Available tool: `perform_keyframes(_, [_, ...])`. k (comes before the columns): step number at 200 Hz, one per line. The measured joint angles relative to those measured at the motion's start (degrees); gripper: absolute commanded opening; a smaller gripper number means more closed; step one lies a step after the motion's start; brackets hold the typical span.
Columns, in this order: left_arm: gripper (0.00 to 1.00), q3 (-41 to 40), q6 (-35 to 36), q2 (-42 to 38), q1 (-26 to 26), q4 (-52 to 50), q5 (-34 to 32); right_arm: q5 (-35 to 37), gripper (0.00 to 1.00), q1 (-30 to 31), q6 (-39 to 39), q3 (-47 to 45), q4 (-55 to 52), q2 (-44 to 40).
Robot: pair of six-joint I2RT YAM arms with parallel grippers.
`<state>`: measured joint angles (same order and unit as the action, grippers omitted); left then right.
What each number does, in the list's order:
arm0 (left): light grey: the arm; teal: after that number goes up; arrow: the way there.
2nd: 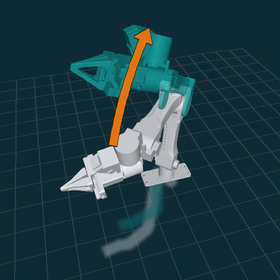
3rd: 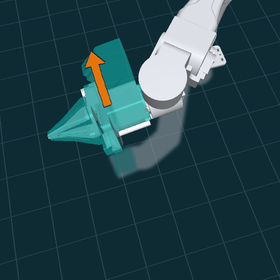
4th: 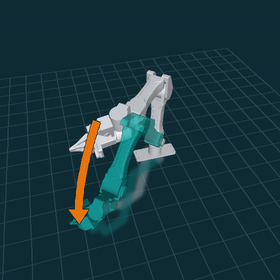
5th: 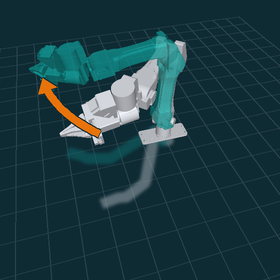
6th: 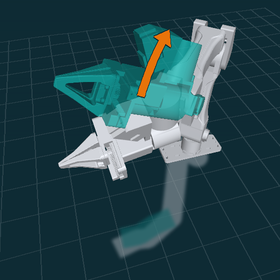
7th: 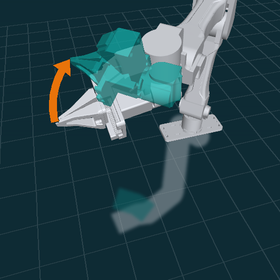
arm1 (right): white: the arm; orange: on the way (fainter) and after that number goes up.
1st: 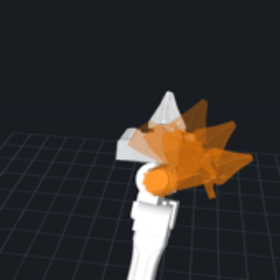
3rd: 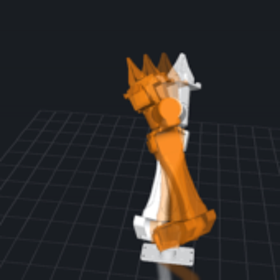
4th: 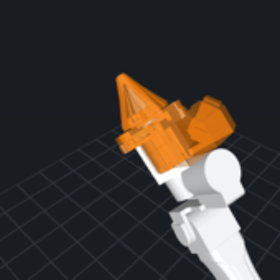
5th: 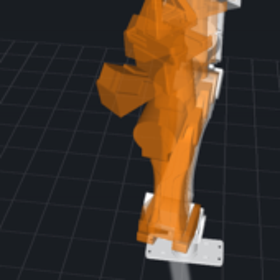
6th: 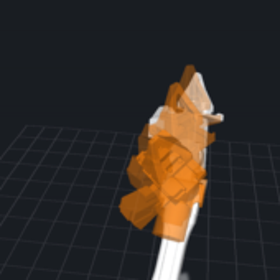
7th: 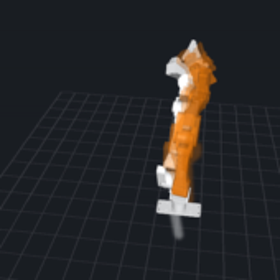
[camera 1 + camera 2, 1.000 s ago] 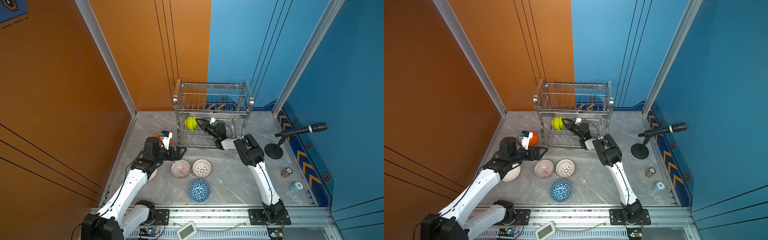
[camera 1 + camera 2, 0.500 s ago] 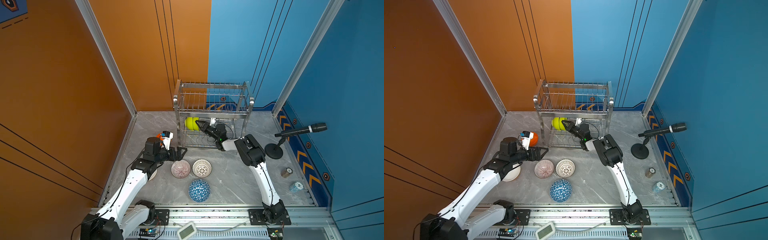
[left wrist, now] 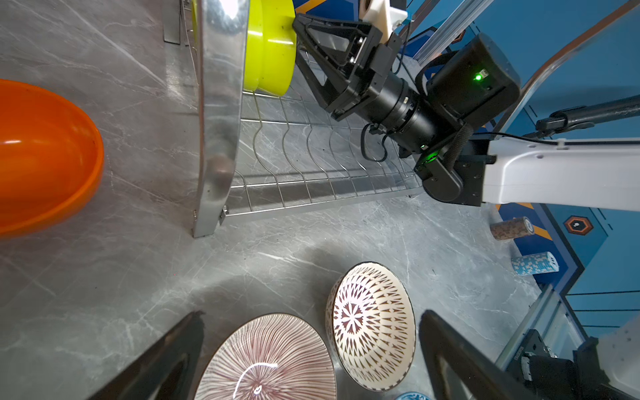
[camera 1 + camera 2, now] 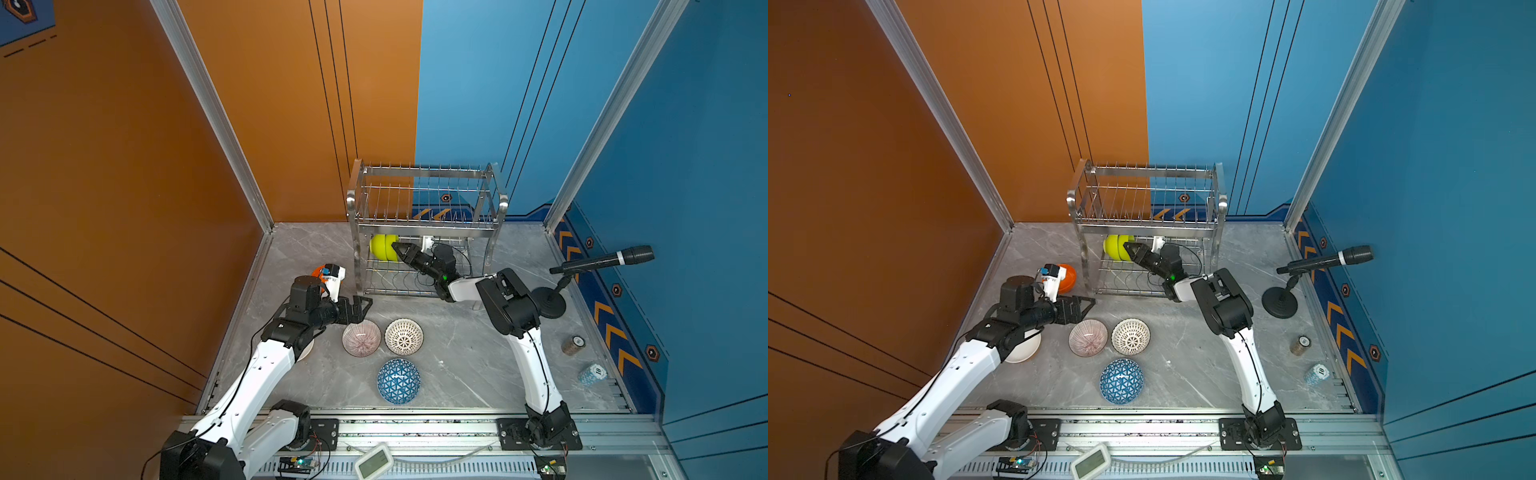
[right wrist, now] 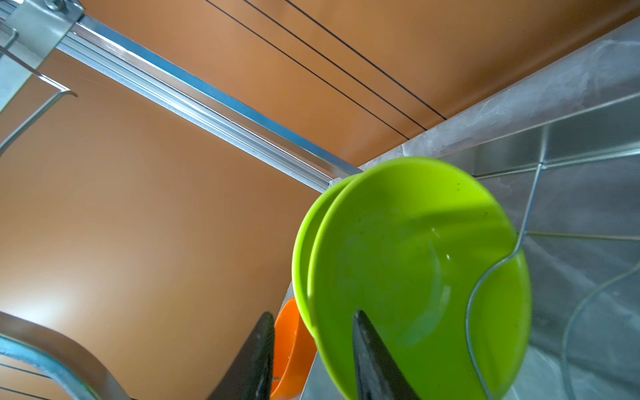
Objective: Load bowls into a dish rack
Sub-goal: Place the bowl in the dish rack, then move the bowl to the center of the table.
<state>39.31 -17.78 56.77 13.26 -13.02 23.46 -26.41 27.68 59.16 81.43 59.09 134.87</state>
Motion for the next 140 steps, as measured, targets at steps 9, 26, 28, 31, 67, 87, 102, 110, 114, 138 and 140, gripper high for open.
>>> perform_keyframes(9, [0.98, 0.0, 0.0, 0.0, 0.0, -0.4, -0.5, 0.0, 0.4, 0.0, -0.7, -0.9, -0.4, -1.0])
perform_keyframes(26, [0.98, 0.0, 0.0, 0.0, 0.0, -1.0, -1.8, 0.0, 0.4, 0.0, -1.8, -2.7, -1.2, -2.8])
perform_keyframes(28, [0.98, 0.0, 0.0, 0.0, 0.0, -1.2, -1.9, 0.0, 0.4, 0.0, -1.9, -3.0, -1.4, -3.0])
perform_keyframes(31, [0.98, 0.0, 0.0, 0.0, 0.0, -1.3, -2.3, 0.0, 0.4, 0.0, -2.1, -3.4, -1.5, -3.4])
perform_keyframes(67, [0.98, 0.1, 0.0, 0.0, -0.6, -3.3, -5.2, 0.0, 0.4, 0.3, -5.0, -8.4, -4.4, -7.5])
perform_keyframes(87, [0.98, 0.4, 0.0, 0.0, -1.4, -4.3, -7.3, 0.1, 0.41, 0.9, -7.1, -11.3, -6.7, -10.1])
perform_keyframes(102, [0.98, 0.8, -0.1, 0.2, -2.1, -5.3, -8.9, 0.1, 0.41, 1.5, -9.1, -13.4, -9.1, -12.3])
perform_keyframes(110, [0.98, 1.2, -0.2, 0.5, -2.5, -5.8, -9.8, 0.2, 0.41, 1.8, -10.3, -14.5, -10.6, -13.8])
perform_keyframes(114, [0.98, 1.4, -0.3, 0.6, -2.8, -6.1, -10.1, 0.2, 0.41, 2.1, -10.8, -15.0, -11.4, -14.4])
perform_keyframes(138, [0.98, 2.2, -1.2, 1.6, -4.2, -7.2, -11.7, 1.0, 0.41, 3.3, -15.1, -17.2, -16.8, -19.1])
perform_keyframes(140, [0.98, 2.3, -1.2, 1.7, -4.3, -7.4, -11.8, 1.1, 0.41, 3.4, -15.6, -17.3, -17.3, -19.5])
